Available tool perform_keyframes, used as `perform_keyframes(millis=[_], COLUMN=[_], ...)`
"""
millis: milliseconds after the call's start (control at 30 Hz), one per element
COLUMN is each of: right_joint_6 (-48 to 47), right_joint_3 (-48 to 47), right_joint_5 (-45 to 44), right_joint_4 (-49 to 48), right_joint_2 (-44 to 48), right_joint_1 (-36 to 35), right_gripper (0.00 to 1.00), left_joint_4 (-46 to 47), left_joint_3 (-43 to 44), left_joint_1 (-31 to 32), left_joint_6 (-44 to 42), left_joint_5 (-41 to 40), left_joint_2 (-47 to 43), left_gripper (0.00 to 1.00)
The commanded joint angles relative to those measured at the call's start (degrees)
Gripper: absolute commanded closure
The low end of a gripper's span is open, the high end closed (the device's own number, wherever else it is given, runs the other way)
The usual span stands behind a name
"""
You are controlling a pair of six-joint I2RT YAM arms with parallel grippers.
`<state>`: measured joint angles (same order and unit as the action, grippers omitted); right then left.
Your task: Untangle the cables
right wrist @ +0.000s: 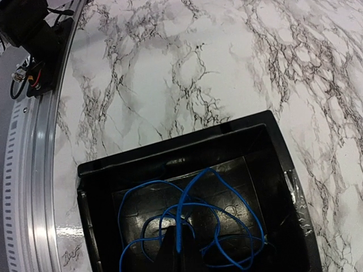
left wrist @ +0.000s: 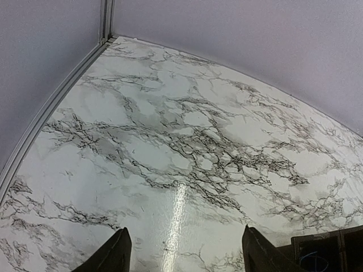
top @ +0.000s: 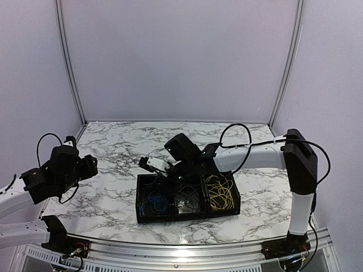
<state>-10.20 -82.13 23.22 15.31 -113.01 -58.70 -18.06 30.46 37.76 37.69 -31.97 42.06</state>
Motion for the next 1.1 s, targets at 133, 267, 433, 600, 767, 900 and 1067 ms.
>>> perform_keyframes(millis=[133, 267, 433, 600, 767, 900, 1067], right_joint_6=[-2.69, -6.29, -11.98, -12.83, -10.37, -6.66, -2.17], right_joint_3=[-1.91, -0.52, 3.7, 7.14, 9.85, 12.58, 16.53], right_joint_5=[-5.24, -8.95, -12.31, -12.98, -8.94, -7.77, -24.53], right_joint_4=[1.01, 1.83, 2.95, 3.58, 3.73, 3.67, -1.16], right_joint_2=[0.05, 5.0, 12.64, 20.68, 28.45, 33.31, 40.16], right_joint_1=[-1.23, -1.24, -1.21, -0.08, 7.33, 17.15, 24.1], right_gripper=[0.96, 0.65, 0.38, 0.28, 0.26, 0.25, 0.23], left_joint_4=[-0.95, -1.0, -0.97, -1.02, -1.64, -0.91, 3.16], left_joint_3=[-0.71, -0.08, 1.41, 3.99, 10.88, 15.63, 18.81], left_joint_1=[-0.34, -0.37, -0.44, -0.85, -1.63, -1.63, -1.63], left_joint_6=[0.38, -0.85, -2.5, -0.76, -5.53, -9.53, -14.68], left_joint_5=[-0.92, -2.0, -3.26, -2.7, 6.5, 7.33, 5.48], left_joint_2=[-0.3, -0.98, -0.24, 4.24, 14.59, 19.34, 18.94], left_gripper=[0.29, 0.16, 0.01, 0.01, 0.01, 0.01, 0.01])
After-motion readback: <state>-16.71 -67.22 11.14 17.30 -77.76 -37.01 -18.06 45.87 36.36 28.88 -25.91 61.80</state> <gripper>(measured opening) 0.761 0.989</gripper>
